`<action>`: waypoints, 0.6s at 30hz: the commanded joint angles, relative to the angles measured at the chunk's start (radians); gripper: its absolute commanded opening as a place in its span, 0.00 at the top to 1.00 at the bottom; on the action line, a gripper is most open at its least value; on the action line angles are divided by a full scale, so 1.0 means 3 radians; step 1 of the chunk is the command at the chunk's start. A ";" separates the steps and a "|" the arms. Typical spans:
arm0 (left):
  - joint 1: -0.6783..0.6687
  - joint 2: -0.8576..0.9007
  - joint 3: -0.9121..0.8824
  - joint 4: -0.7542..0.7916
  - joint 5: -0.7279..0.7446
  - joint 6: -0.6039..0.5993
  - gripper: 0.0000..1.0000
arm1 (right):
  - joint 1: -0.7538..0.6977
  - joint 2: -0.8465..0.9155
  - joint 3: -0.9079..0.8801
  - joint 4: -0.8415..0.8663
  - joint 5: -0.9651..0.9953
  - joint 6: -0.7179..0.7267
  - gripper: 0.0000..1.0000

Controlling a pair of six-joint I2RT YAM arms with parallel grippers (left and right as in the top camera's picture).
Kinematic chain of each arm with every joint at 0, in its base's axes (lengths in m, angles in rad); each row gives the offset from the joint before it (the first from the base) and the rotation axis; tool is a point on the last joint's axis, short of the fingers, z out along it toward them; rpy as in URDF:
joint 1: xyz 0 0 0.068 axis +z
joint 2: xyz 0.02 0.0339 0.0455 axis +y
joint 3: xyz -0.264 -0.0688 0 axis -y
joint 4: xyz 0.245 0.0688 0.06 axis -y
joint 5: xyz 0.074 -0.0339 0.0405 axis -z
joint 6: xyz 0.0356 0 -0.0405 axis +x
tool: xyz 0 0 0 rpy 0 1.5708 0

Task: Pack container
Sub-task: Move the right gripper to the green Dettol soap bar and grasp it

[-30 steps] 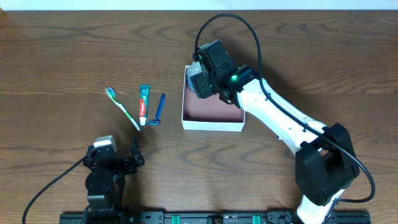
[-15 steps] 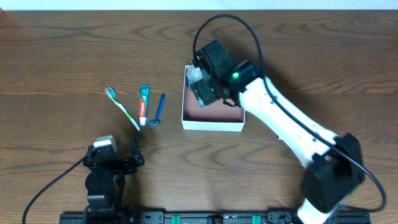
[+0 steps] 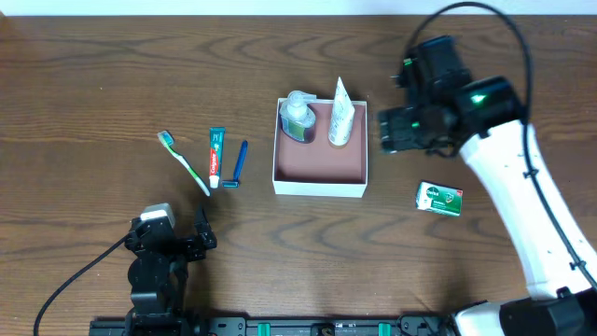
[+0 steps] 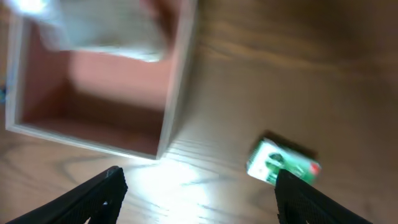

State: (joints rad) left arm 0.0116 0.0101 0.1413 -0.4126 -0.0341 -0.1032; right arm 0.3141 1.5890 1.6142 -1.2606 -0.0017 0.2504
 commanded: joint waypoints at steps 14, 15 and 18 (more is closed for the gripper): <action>0.0017 -0.0020 -0.0065 -0.0014 -0.0052 0.0045 0.02 | -0.0661 0.0005 -0.1710 0.0852 0.0189 0.0398 0.27; 0.0017 -0.0020 -0.0065 -0.0014 -0.0052 0.0045 0.02 | -0.0661 0.0005 -0.1765 0.0874 0.0198 0.0398 0.22; 0.0017 -0.0020 -0.0065 -0.0014 -0.0052 0.0045 0.02 | -0.0678 0.0005 -0.1958 0.0965 0.0305 0.0401 0.16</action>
State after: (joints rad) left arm 0.0116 0.0101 0.1413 -0.4129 -0.0341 -0.1032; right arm 0.1253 1.5902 1.0672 -0.9894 0.0376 0.3439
